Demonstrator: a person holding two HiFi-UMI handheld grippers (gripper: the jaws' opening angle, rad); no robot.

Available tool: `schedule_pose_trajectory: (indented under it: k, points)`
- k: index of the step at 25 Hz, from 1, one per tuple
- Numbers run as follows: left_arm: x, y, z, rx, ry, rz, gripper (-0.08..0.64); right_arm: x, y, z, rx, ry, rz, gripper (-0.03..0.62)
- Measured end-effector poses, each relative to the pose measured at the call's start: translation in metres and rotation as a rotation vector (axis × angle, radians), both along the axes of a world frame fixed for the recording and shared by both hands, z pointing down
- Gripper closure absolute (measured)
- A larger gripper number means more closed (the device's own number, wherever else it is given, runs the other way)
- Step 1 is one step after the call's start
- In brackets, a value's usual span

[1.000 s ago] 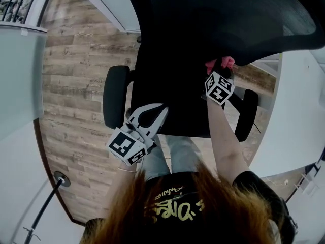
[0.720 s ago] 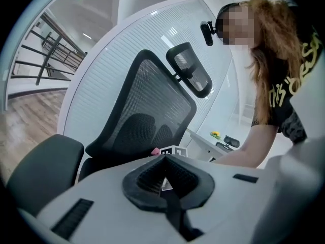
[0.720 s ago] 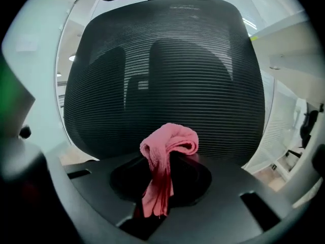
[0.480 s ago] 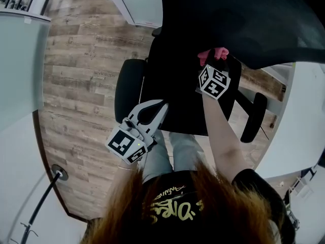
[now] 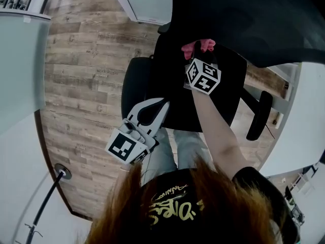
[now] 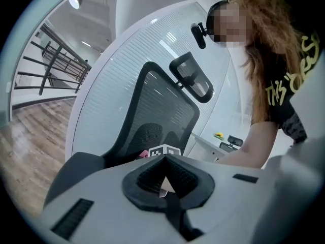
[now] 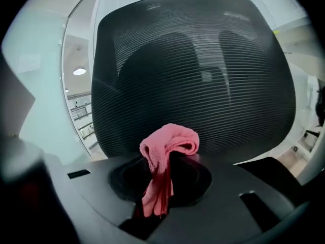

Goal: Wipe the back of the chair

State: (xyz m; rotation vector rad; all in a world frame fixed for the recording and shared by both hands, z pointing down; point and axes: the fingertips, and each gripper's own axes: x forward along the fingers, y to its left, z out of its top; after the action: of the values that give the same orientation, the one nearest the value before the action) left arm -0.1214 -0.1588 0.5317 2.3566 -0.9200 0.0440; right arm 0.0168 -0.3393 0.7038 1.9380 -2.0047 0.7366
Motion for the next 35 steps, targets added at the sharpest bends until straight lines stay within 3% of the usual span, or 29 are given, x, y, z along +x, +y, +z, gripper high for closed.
schedule_pose_trajectory:
  k: [4,16,21,30,35]
  points:
    - [-0.007,0.002,-0.002,-0.007,0.013,-0.006,0.568,-0.021,-0.002,-0.001,-0.002,-0.042,0.001,0.526]
    - [-0.037,0.006,-0.008,-0.037,0.067,-0.057,0.568,-0.072,-0.003,0.006,-0.023,-0.029,-0.066,0.526]
    - [-0.047,0.007,-0.004,-0.044,0.055,-0.062,0.568,-0.104,-0.005,0.011,-0.034,-0.031,-0.173,0.525]
    - [-0.056,0.007,-0.006,-0.038,0.049,-0.072,0.568,-0.125,-0.005,0.014,-0.069,-0.093,-0.223,0.526]
    - [-0.053,0.010,-0.010,-0.028,0.043,-0.069,0.568,-0.134,-0.001,0.013,-0.078,-0.072,-0.361,0.525]
